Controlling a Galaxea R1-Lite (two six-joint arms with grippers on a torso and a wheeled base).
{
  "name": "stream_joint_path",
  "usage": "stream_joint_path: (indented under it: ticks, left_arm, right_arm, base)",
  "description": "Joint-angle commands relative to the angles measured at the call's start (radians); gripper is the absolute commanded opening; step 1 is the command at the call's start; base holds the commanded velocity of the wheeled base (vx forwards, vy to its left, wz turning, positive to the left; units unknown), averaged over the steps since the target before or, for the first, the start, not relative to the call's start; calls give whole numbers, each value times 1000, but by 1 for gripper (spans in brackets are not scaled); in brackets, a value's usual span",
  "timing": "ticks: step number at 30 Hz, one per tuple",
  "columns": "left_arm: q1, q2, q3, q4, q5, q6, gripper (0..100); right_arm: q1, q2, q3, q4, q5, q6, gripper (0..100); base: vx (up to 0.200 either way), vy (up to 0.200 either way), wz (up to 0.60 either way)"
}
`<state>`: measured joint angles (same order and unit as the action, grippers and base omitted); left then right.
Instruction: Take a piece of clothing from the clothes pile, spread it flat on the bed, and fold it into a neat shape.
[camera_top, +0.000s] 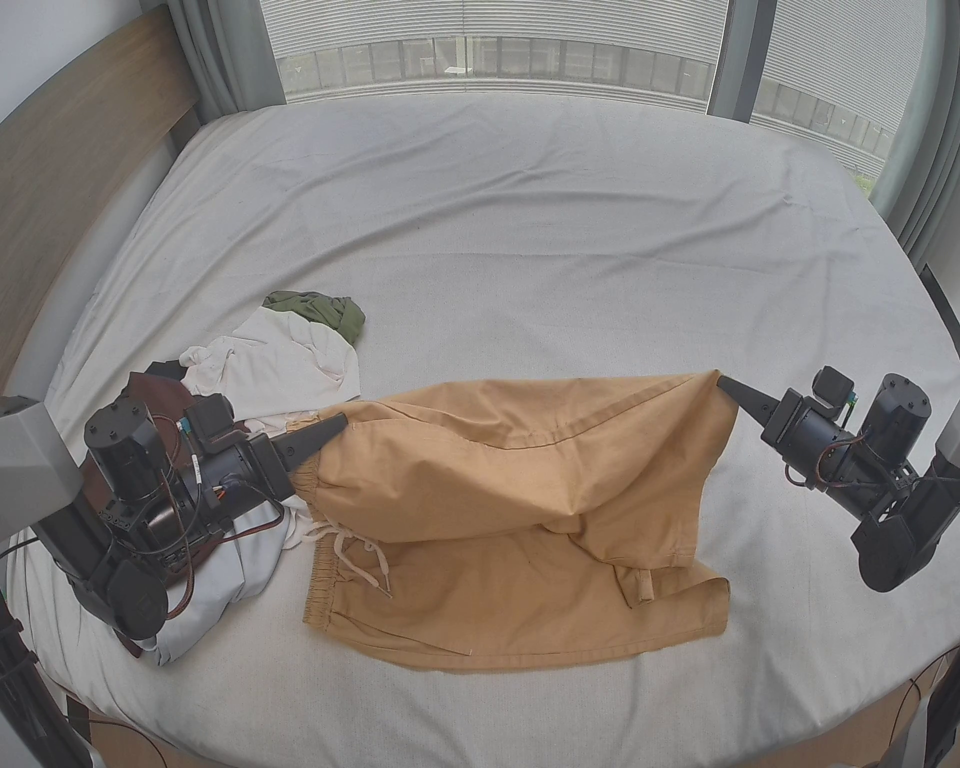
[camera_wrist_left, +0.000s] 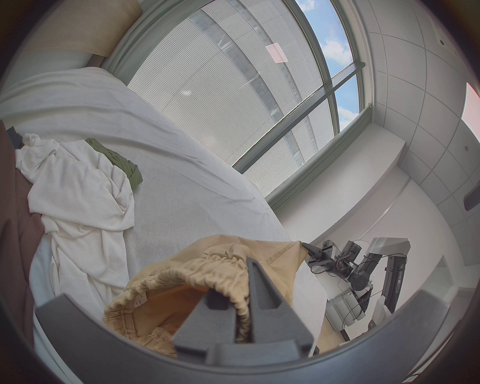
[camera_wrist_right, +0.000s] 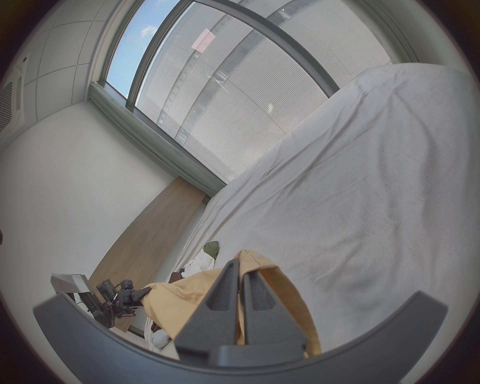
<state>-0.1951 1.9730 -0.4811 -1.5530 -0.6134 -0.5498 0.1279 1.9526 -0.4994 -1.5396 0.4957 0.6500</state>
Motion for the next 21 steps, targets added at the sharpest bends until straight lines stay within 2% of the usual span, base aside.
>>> stream_joint_path:
  ticks: [1,4,7,12,18,21]
  left_arm:
    - [-1,0,-5,-4,0,-1,0]
    - [-1,0,-5,-4,0,-1,0]
    - [-1,0,-5,-4,0,-1,0]
    - [-1,0,-4,-6,0,1,0]
    - [3,1,-13,-4,1,-1,0]
    - [6,1,-40,-6,3,-12,0]
  right_arm:
    - [13,-3,104,1,61,-24,0]
    - [35,5,166,1,95,-99,0]
    - [65,32,203,-1,99,-136,0]
    - [81,49,211,-1,98,-153,0]
    - [65,43,176,-1,98,-151,0]
    - [32,34,139,-1,98,-147,0]
  base:
    - [0,0,0]
    - [0,0,0]
    - [0,0,0]
    - [0,0,0]
    - [0,0,0]
    - [0,0,0]
